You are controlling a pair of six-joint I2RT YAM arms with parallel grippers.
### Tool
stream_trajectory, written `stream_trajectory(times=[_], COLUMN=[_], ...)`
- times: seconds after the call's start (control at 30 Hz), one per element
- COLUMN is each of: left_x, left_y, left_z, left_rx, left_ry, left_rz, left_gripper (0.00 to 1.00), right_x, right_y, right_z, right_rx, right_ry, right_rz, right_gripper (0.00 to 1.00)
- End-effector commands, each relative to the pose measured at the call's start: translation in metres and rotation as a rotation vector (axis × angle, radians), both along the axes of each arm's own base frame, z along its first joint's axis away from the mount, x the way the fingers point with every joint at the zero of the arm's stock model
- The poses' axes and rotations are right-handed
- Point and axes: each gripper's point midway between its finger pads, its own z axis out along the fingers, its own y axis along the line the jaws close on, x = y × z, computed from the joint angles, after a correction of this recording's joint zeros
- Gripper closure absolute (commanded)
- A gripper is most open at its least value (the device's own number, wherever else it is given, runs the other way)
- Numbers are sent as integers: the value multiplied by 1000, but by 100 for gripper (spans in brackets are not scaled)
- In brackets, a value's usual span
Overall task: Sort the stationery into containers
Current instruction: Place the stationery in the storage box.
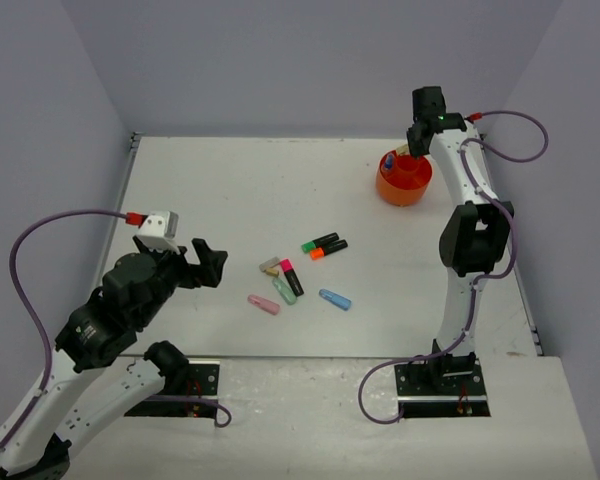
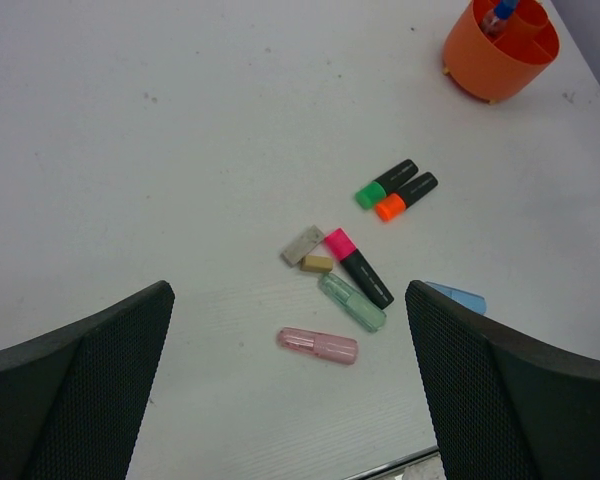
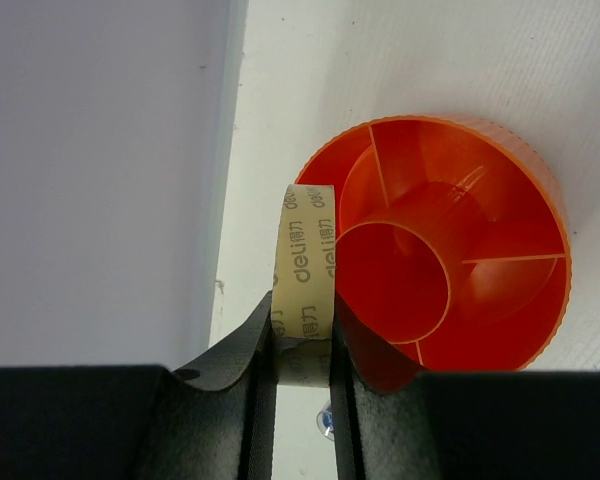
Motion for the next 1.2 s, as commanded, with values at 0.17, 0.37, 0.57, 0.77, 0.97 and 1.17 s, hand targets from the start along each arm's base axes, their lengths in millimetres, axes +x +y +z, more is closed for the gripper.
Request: stream_trajectory(times=[0.17, 0.37, 0.57, 0.77, 0.97, 1.17], left_x=[1, 1, 1, 0, 0, -1], left_y=[5, 6, 7, 9, 10, 11], left_z=[9, 10, 9, 10, 11, 12], left_rx=[-40, -45, -47, -51, -55, -61], left_ry=[-40, -42, -45, -48, -52, -57], left_rz=[35, 40, 45, 51, 59, 59], left_gripper=[0, 0, 0, 0, 0, 0], right_x=[-1, 2, 4, -5, -1, 1], right_y=[-22, -19, -13, -23, -19, -15], right_z=[-2, -1, 3, 1, -9, -14], right_rx=[-32, -15, -3, -30, -17, -3], right_ry=[10, 1, -24, 6, 22, 30], right_rz=[-79, -67, -29, -85, -67, -55], right_gripper=[100, 100, 100, 100, 100, 86])
